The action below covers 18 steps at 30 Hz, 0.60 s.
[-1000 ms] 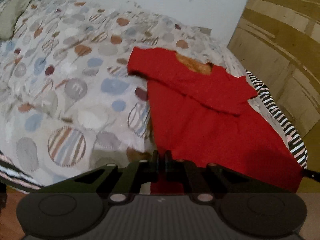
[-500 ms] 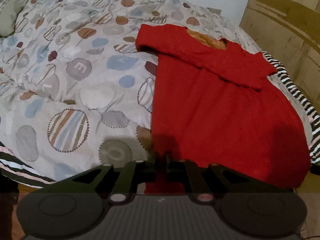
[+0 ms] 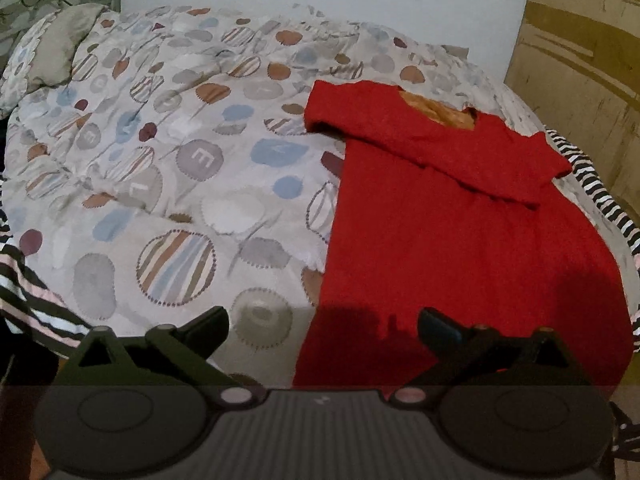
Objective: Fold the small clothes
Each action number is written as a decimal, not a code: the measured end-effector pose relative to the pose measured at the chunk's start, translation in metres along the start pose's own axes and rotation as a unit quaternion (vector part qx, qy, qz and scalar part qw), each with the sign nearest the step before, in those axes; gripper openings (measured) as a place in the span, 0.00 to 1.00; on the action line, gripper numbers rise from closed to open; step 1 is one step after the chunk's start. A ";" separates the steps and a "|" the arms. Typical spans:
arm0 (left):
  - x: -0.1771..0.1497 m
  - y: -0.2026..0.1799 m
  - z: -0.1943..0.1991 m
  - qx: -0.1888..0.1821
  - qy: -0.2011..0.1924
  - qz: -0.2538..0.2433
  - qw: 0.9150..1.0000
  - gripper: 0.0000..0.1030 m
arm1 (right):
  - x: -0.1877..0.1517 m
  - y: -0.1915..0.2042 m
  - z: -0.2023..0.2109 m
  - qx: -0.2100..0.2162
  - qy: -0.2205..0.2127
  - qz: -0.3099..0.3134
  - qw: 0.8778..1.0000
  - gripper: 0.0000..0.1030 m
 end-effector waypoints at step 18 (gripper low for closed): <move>-0.015 -0.003 0.022 -0.007 0.009 0.014 1.000 0.99 | -0.031 0.051 -0.031 -0.133 -0.231 0.466 0.844 0.93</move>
Point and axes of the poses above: each gripper's, at about its wrist camera, not at the fingertips, and z roughly against the way its jaws point, y to its left, x to its top, the point moved 9 cm from there along -z, roughly the way its jaws point, and after that the axes turned 14 degrees about -z, right-handed, at the moved point
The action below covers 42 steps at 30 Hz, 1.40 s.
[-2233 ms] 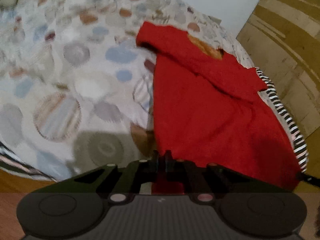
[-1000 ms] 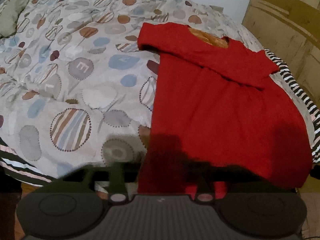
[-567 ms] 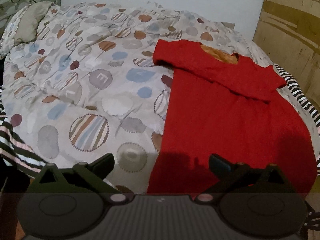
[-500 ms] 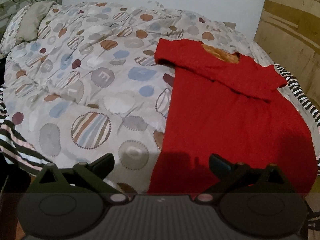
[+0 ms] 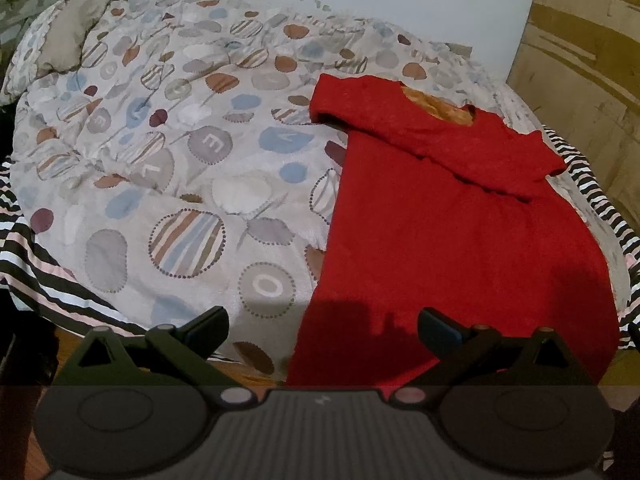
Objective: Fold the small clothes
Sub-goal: 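Grasp the top's side edge with the right tool and fold it over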
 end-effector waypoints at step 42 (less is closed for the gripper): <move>-0.042 -0.155 -0.025 -0.008 -0.079 -0.329 0.941 0.99 | 0.052 -0.229 -0.033 0.252 0.060 -0.526 0.810 0.03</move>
Point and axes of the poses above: each gripper's, at about its wrist camera, not at the fingertips, and z roughly against the way its jaws point, y to its left, x to its top, the point moved 9 cm from there along -z, roughly the way its jaws point, and after that the axes turned 14 degrees about -z, right-handed, at the moved point
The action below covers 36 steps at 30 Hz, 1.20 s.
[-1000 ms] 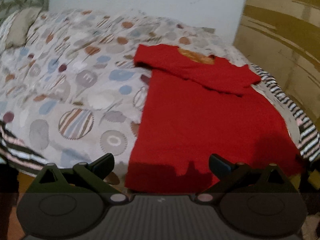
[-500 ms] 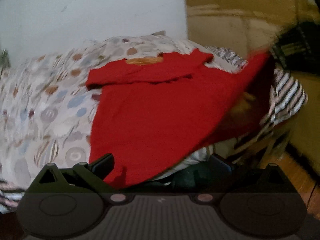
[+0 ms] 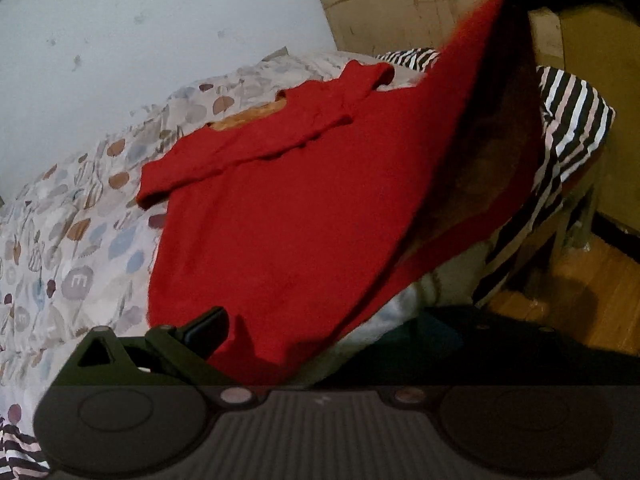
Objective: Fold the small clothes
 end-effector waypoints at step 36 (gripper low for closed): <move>-0.111 0.126 -0.043 -0.260 0.001 0.406 0.876 0.31 | -0.176 -0.042 -0.054 0.143 0.093 -0.487 0.856 0.17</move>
Point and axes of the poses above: each gripper's, at about its wrist camera, not at the fingertips, and z roughly against the way its jaws point, y to its left, x to its top, the point moved 9 cm from there along -z, roughly the way its jaws point, and after that the axes turned 14 degrees about -z, right-handed, at the moved point
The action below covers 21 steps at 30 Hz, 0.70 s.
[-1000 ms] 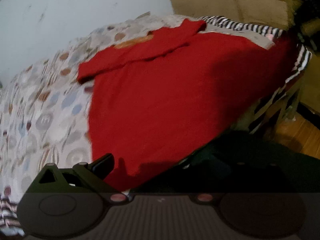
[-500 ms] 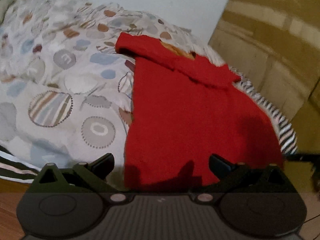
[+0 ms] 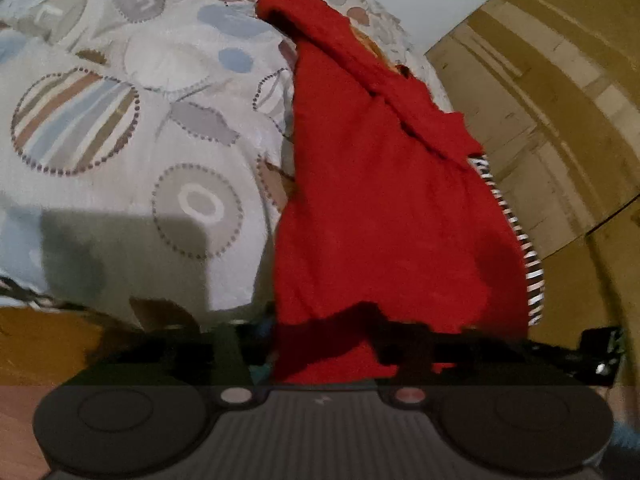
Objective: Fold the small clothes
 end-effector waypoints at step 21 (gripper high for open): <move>0.031 -0.034 0.071 -0.019 -0.103 0.070 0.992 0.07 | 0.010 0.056 0.070 0.062 -0.088 0.010 0.994 0.05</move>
Point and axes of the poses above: each gripper's, at about its wrist camera, not at the fingertips, and z roughly against the way its jaws point, y to its left, x to its top, the point moved 9 cm from there along -z, roughly the way its jaws point, and after that the axes turned 14 degrees about -z, right-handed, at the moved point
